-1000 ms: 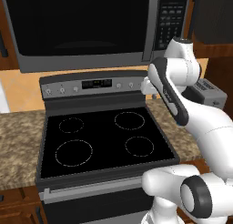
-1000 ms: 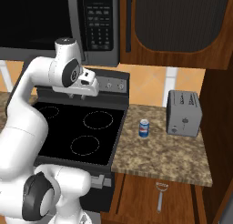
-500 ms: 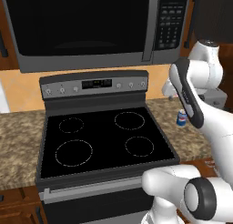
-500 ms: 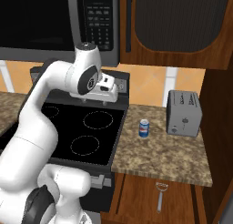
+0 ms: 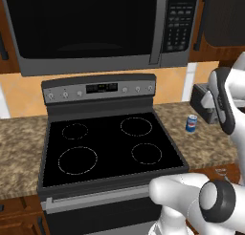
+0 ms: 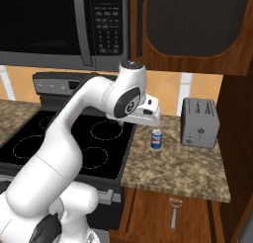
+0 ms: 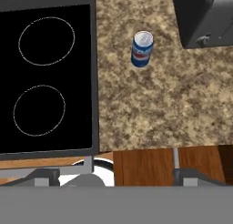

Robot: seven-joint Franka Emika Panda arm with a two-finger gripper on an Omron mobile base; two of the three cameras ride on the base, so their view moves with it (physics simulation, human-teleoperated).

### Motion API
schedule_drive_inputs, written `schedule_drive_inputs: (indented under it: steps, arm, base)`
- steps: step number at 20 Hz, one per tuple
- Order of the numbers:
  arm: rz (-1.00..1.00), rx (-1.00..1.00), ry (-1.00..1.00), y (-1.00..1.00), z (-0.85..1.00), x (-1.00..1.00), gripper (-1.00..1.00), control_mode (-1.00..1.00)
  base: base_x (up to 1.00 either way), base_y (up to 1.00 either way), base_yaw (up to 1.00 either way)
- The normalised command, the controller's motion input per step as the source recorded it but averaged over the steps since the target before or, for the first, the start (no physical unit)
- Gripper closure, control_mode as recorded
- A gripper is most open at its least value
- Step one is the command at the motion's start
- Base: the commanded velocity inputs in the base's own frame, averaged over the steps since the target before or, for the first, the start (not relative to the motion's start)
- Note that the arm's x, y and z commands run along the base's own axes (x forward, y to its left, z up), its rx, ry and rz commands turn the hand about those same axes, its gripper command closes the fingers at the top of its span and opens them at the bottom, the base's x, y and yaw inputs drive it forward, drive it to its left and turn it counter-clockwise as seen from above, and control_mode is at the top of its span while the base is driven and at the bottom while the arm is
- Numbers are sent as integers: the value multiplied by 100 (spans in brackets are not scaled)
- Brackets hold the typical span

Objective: Pick the peeler from the drawer and place it on the counter.

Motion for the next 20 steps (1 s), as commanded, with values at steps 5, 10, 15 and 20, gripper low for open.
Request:
schedule_drive_inputs:
  steps: [5,10,15,20]
  arm:
    - [-9,0,2,-78,-35,-19,-100,-100]
    - [-2,0,6,-52,-45,0,-100,-100]
    - [0,0,5,-11,-71,-1,-100,-100]
    - [2,0,3,-17,-91,-15,-100,-100]
  base:
    - [0,0,0]
    - [0,0,0]
    - [0,0,0]
    - [0,0,0]
